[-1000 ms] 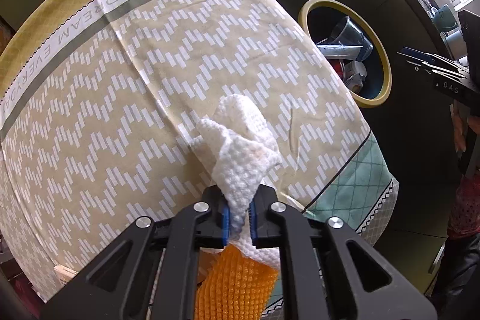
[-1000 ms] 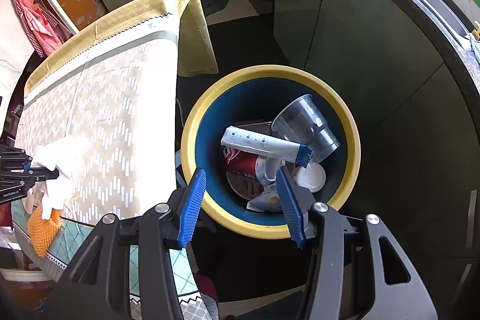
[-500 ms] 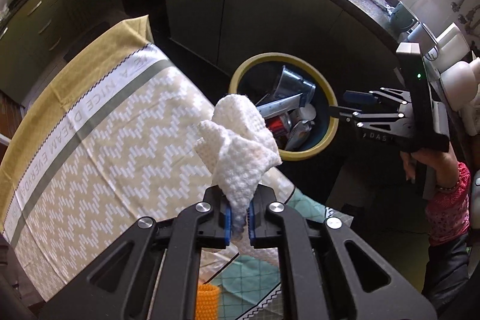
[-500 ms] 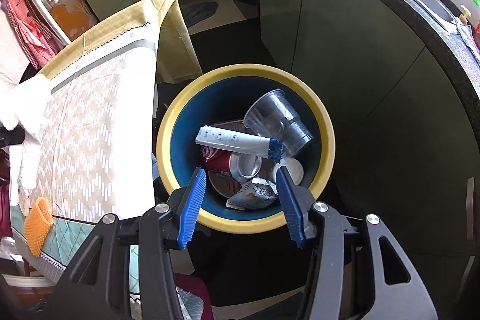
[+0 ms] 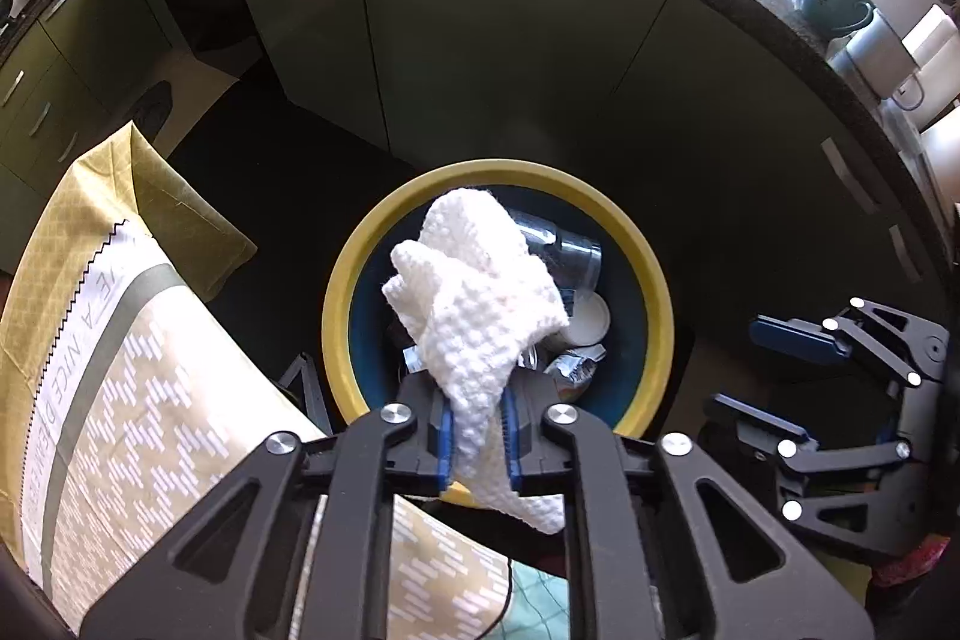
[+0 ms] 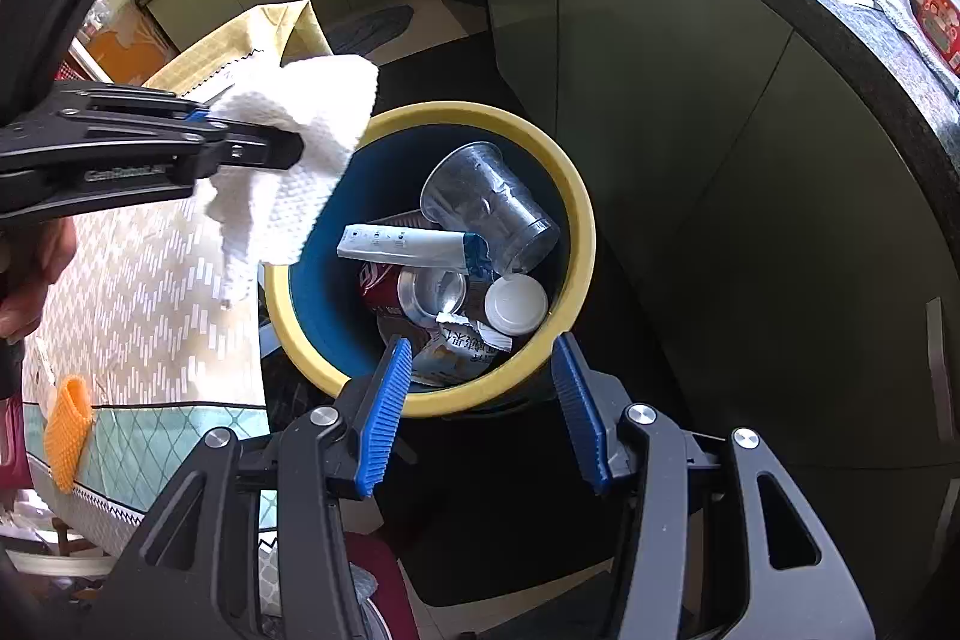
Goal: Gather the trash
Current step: 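Grasp the white paper towel with the left gripper and drop it in the bin, then grasp the orange foam net sleeve with the right gripper and lift it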
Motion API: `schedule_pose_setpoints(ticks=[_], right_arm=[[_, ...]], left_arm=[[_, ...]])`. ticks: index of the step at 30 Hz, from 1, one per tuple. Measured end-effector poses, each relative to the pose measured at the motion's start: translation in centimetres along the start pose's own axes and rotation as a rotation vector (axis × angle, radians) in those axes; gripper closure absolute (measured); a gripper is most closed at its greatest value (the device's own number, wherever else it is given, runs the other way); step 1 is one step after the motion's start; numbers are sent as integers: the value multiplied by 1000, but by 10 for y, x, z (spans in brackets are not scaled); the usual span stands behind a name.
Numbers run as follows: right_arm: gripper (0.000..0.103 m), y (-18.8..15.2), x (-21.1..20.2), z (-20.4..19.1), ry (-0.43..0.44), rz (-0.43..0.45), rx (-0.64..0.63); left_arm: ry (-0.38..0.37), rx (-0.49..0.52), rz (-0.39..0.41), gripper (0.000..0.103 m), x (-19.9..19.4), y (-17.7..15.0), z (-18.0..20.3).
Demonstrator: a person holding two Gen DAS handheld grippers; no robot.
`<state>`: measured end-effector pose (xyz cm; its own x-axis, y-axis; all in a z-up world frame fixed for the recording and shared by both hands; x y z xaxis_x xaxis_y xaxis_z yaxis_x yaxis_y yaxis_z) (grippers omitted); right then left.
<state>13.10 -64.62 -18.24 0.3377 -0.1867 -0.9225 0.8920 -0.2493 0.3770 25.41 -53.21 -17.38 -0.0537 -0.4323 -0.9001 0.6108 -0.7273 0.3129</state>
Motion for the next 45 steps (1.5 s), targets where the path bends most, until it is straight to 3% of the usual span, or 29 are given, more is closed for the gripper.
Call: schedule_pose_setpoints(ticks=[2, 3, 11, 19, 25, 35, 41, 45], right_arm=[[52, 0, 0, 2, 0, 1, -1], [52, 0, -1, 2, 1, 2, -3], [51, -7, 1, -1, 3, -10, -16], [51, -18, -14, -37, 26, 3, -105], [51, -25, -32, -104, 95, 25, -238], [51, -52, -63, -263, 295, -16, -535], [51, -80, -74, -345, 400, -114, -676], [47, -85, -67, -371, 380, -149, -719]], left_arm=[[13, -7, 6, 45, 7, 4, -2], [20, -6, 15, 42, 7, 4, -3], [7, -4, 28, 43, -30, -24, -5], [11, -77, 30, 43, -95, -124, -33], [62, -196, 75, 43, -151, -220, -81], [155, -430, 148, 42, -230, -365, -148], [173, -476, 164, 42, -245, -402, -161], [174, -456, 163, 41, -247, -408, -159]])
Point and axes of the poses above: each gripper's, at about its wrist camera, not at the fingertips, and x roughly the way its jaws point, z to its right, y to its top, the point moved 8 cm from there along x, roughly the way its jaws point, and after that the axes turned 14 degrees about -y, right-handed, at the moved point
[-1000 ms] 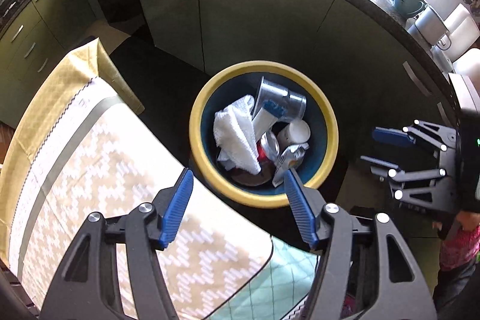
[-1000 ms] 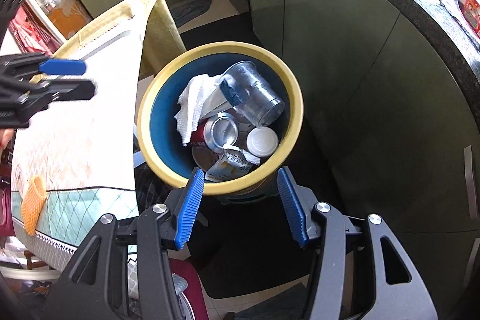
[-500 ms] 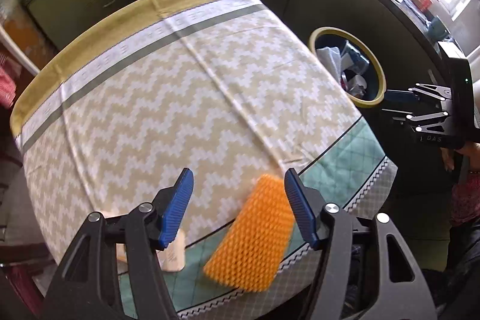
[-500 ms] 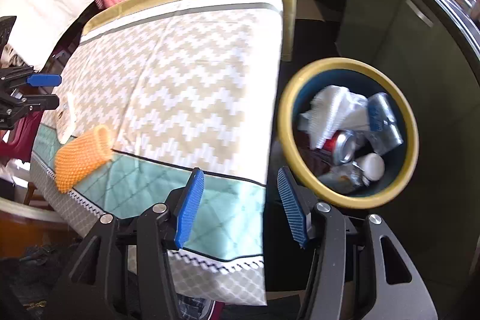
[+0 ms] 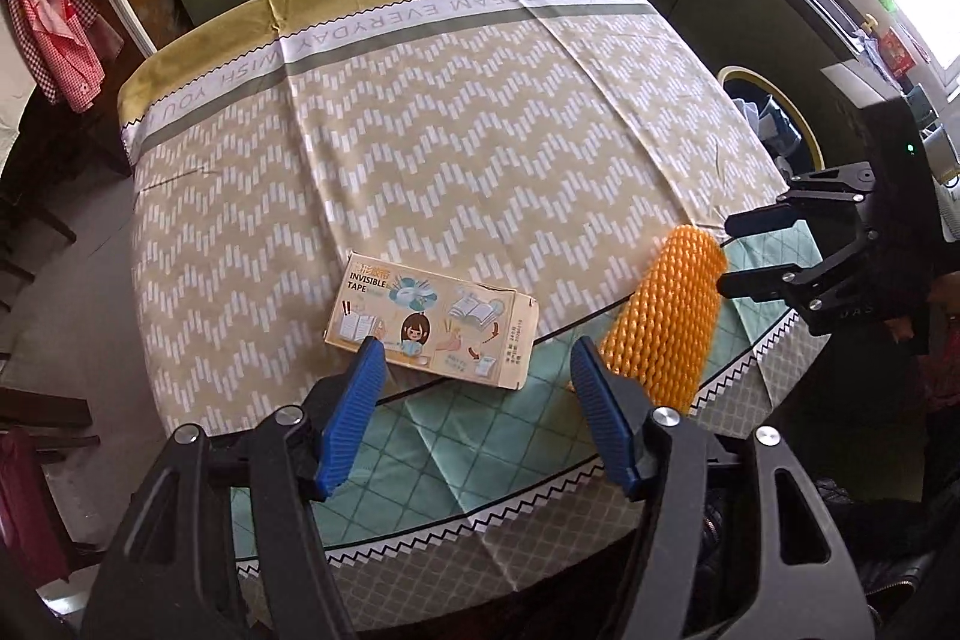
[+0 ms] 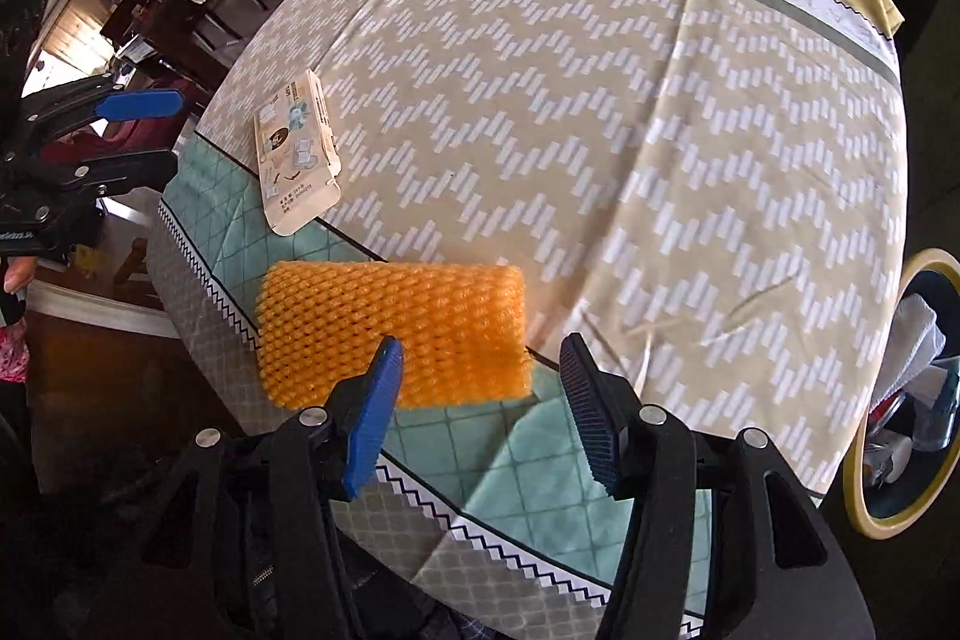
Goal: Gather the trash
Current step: 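Grasp the orange foam net sleeve with the right gripper and lift it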
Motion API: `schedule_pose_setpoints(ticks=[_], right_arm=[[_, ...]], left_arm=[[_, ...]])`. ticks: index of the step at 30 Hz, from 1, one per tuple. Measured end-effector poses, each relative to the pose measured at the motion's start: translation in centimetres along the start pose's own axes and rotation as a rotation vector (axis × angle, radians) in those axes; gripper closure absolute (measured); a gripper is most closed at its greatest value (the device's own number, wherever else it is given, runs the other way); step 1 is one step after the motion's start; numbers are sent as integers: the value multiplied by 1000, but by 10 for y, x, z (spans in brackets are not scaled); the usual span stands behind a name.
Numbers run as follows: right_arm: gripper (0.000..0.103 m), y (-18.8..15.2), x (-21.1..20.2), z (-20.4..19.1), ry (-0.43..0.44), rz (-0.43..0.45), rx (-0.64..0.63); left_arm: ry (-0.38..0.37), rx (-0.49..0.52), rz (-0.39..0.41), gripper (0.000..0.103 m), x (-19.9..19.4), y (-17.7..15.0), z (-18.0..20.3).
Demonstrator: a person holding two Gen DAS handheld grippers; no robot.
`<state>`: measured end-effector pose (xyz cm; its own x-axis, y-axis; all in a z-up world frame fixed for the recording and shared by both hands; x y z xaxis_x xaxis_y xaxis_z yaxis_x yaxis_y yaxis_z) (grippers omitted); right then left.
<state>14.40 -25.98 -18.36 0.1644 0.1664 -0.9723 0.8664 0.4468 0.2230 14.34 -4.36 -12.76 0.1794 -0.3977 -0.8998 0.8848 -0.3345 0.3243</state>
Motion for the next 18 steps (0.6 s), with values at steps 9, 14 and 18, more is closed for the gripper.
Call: schedule_pose_setpoints(ticks=[9, 14, 18], right_arm=[[51, 9, 21, -15, 48, -58, -4], [88, 10, 17, -14, 71, -47, 4], [95, 4, 1, -7, 64, -15, 2]], left_arm=[[-5, 29, -25, 40, 8, -5, 2], [-4, 26, -33, 40, 12, -6, 2], [-2, 27, -40, 40, 14, -5, 3]])
Point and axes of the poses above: each gripper's, at about its wrist camera, not at the fingertips, and x roughly the way its jaws point, z to its right, y to its top, the point moved 8 cm from there along x, roughly the way its jaws point, and after that the axes turned 14 degrees about -y, right-handed, at the moved point
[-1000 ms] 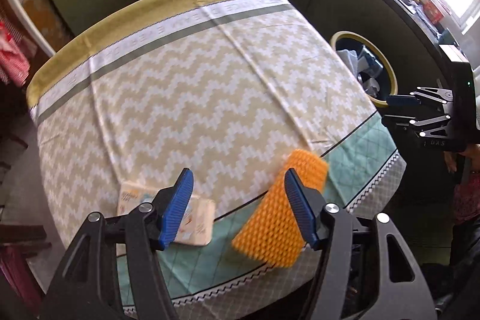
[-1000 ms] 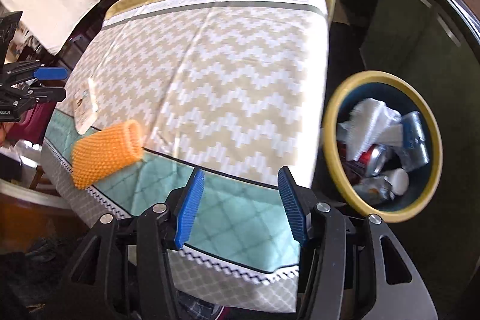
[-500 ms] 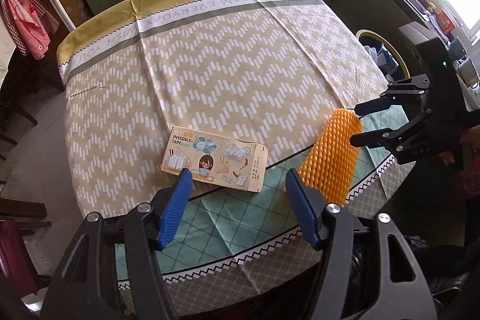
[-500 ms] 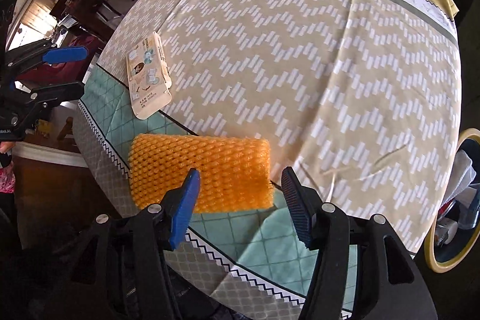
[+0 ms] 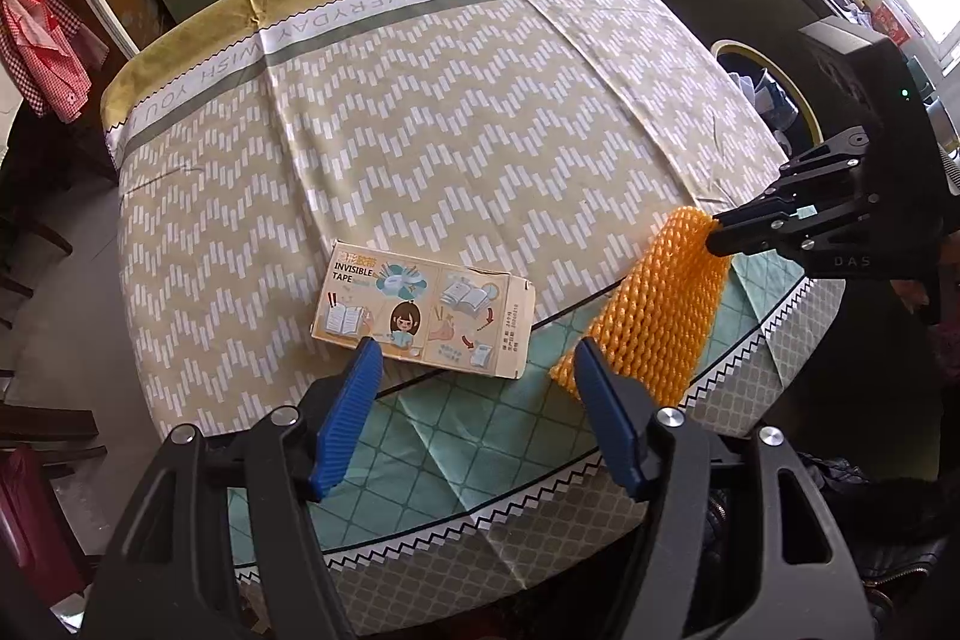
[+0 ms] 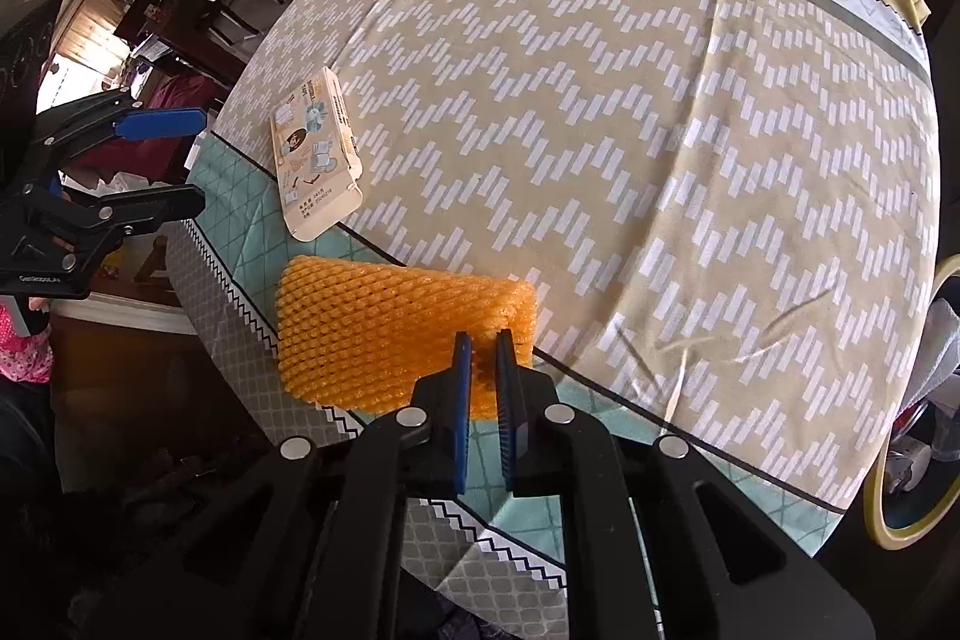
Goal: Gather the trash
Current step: 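Grasp the orange foam net sleeve with the right gripper and lift it, then carry the orange foam sleeve over the bin and open the right gripper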
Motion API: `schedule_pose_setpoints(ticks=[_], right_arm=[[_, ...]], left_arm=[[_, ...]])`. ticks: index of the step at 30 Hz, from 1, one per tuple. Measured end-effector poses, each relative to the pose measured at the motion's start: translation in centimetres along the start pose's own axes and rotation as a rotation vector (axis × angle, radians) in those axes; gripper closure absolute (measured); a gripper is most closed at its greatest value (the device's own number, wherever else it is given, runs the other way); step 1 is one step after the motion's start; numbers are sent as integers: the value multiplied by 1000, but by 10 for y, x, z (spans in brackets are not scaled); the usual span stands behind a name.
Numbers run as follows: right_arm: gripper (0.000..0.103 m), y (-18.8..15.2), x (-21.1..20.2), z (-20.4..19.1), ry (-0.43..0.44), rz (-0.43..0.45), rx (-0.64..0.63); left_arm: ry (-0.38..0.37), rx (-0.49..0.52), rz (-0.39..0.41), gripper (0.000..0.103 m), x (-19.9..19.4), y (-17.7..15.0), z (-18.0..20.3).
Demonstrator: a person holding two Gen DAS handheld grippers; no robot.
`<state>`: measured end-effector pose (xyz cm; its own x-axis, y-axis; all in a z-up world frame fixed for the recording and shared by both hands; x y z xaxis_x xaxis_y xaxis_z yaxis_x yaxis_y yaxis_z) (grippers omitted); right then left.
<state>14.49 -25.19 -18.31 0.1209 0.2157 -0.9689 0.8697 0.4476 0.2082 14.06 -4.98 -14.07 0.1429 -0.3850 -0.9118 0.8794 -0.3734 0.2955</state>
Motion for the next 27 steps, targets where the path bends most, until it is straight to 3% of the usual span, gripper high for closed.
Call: schedule_pose_setpoints(ticks=[7, 12, 21, 27], right_arm=[[95, -7, -42, 18, -48, 90, 19], [95, -15, -84, 60, -114, 163, 106], [96, -59, -144, 209, -282, 255, 434], [96, -93, -146, 299, -294, 251, 635]], left_arm=[[5, 24, -13, 39, 3, 1, 8], [0, 43, -10, 37, 4, 5, 16], [-7, 78, -24, 36, 10, 9, 31], [-1, 93, -33, 36, 12, 12, 39]])
Point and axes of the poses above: each gripper's, at about its wrist camera, not at the fingertips, and x roughly the way its jaws point, z to its right, y to its top, the point moved 8 cm from there along x, roughly the way its jaws point, and after that the axes turned 14 degrees about -y, right-handed, at the moved point
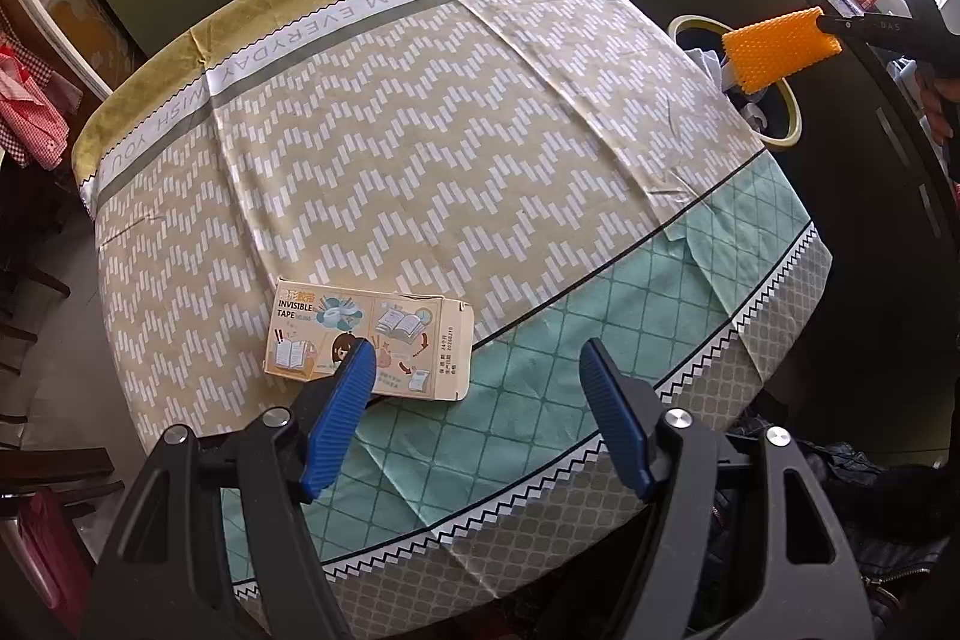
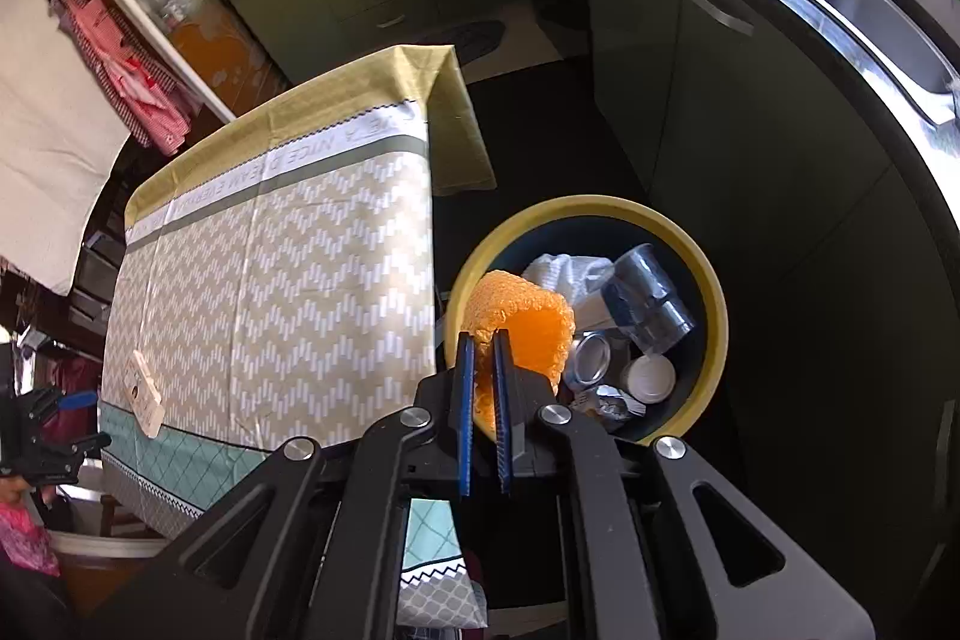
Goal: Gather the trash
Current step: 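Carry the orange foam sleeve over the bin and open the right gripper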
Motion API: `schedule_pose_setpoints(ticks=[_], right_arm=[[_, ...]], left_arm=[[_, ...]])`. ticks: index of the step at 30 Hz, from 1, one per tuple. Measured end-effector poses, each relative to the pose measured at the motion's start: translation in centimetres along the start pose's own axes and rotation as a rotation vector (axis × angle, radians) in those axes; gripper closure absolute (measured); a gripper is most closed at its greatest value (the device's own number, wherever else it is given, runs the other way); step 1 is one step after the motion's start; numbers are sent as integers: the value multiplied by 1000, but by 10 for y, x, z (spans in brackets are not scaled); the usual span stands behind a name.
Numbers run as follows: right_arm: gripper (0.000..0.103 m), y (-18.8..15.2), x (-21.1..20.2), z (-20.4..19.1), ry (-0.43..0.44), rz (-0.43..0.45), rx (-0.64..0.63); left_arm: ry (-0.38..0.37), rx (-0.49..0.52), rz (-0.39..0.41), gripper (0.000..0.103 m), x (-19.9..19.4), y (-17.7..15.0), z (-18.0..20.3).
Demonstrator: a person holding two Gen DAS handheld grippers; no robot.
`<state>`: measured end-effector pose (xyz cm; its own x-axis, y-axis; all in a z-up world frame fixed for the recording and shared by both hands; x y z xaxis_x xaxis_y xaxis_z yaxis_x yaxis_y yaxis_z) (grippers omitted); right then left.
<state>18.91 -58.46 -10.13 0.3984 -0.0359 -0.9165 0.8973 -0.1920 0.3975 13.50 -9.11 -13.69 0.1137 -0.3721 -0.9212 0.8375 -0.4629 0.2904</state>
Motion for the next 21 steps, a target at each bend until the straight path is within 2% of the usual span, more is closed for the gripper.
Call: schedule_pose_setpoints(ticks=[3, 8, 9, 10, 11, 12, 13, 16, 21], right_arm=[[96, 0, 13, 16, 13, -22, 38], [96, 2, 15, 19, 32, -22, 49], [92, 3, 19, 23, 15, -38, 49], [83, 2, 23, 28, -11, -40, 69], [57, 3, 26, 37, -56, -34, 92], [50, 4, 28, 44, -101, -24, 94], [51, 4, 29, 49, -127, -15, 93], [51, -1, 26, 49, -111, -10, 104], [51, -10, 13, 15, -73, 18, 7]], left_arm=[[7, 2, -6, 36, 0, 1, 1], [15, 7, -12, 36, 0, 3, 4], [15, 8, -13, 36, 1, 3, 4], [14, 10, -13, 36, 1, 3, 5], [14, 12, -13, 36, 1, 3, 6], [12, 13, -13, 36, 1, 2, 6], [10, 11, -13, 36, 1, 2, 6], [11, -1, -17, 36, 1, 0, 4], [33, -21, -21, 36, -2, -2, -4]])
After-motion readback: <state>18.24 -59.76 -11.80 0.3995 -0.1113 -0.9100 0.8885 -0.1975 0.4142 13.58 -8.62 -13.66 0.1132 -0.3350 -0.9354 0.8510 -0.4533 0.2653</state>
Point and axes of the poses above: each gripper's, at about its wrist camera, not at the fingertips, and x roughly the way its jaws point, z to its right, y to its top, the point moved 8 cm from there along x, roughly the way its jaws point, and after that the axes turned 14 degrees about -y, right-handed, at the moved point
